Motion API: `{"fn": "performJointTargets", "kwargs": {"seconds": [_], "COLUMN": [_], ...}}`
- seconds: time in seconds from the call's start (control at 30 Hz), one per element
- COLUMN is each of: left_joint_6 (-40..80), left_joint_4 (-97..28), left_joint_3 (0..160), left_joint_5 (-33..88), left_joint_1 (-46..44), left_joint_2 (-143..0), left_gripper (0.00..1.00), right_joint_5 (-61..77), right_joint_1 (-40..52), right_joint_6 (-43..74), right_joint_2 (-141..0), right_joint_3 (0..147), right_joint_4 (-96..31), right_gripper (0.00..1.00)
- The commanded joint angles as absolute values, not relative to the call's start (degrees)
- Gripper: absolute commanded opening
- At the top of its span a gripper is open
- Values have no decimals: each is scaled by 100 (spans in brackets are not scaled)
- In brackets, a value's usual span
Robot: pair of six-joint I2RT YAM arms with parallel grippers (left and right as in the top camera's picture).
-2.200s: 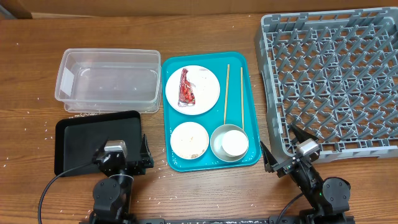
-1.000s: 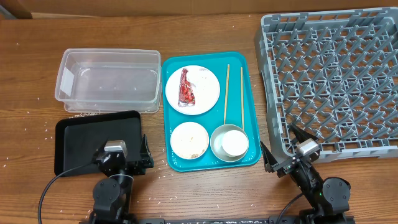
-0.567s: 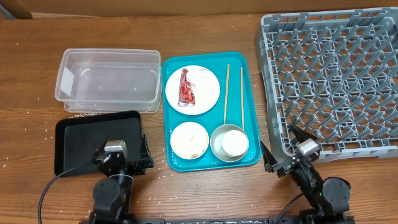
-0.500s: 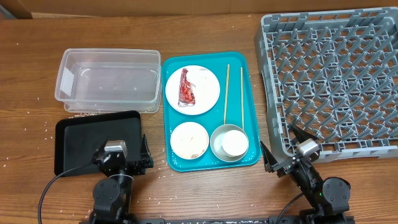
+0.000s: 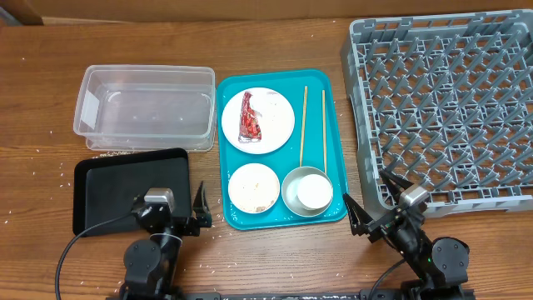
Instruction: Sort waste into correct bins and load items into the dishwasher
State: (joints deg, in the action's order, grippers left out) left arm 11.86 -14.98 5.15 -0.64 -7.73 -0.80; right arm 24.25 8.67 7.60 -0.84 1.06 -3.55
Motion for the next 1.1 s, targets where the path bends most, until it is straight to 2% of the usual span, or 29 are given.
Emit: {"fn": "performJointTargets", "kwargs": {"seconds": [0.0,0.2,0.33,0.73,0.93,1.0,1.07], "left_joint_6": [1551,1544,1546,1413,1481,1404,1315], "left_joint_4": [-1219,-1529,-2274,-6501,-7201,-7207,-7210], "left_joint_3": [550,1588,2738,6991,7824,7817,7817], "left_joint_5": [937,1103,1111,1382,2637,3135,3253], "left_joint_1": [-753,-753,-753,-753,-753,-784,-1000], "left_joint_2": [-32,-220,-1039,-5443,-6737,-7000,-7258], "left_gripper": [100,100,100,100,100,100,100], "right_joint_5": [2768,2921,2917,2292,3422,3415,3277], "right_joint_1": [860,860,860,860,860,860,860], "right_joint_6": [1848,1999,1968,1470,1476,1476,1514], "right_joint_2": [-19,-207,-808,-4440,-5527,-5695,-5839], "right_joint_3": [152,1109,2110,6283,7017,7015,7015], "right_joint_4": [-379,-1345,-2303,-6016,-6445,-6497,-6580], "right_gripper": [100,100,100,100,100,90,89]}}
